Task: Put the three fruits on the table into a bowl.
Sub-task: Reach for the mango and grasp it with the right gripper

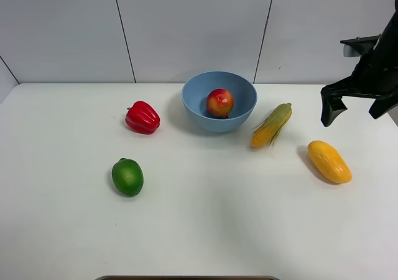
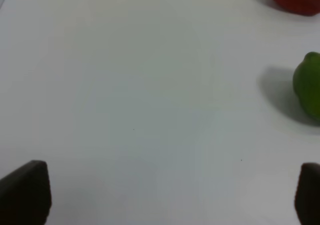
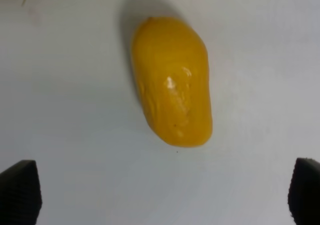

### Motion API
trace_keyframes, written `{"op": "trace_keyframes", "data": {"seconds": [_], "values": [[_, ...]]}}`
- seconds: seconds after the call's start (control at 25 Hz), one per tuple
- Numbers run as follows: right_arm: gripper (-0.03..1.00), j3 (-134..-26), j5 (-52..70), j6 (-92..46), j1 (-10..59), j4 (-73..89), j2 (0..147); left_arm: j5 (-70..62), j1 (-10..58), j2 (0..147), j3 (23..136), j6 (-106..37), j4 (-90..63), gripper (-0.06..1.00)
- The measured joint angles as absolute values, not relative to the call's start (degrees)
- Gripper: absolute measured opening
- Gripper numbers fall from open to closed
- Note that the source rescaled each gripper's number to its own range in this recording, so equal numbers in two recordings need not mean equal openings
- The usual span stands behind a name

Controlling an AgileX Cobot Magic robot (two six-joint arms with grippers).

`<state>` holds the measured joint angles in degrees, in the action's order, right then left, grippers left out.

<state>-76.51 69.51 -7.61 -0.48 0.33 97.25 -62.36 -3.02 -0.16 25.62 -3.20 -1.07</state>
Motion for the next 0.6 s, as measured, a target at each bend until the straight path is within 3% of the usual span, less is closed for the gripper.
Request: {"op": "trace_keyframes", "data": {"seconds": [0.6], "values": [[1.0, -65.49, 54.9, -9.81, -1.98, -0.89, 97.25, -62.36, -3.02, -0.16, 25.62, -3.2, -1.07, 1.0]]}}
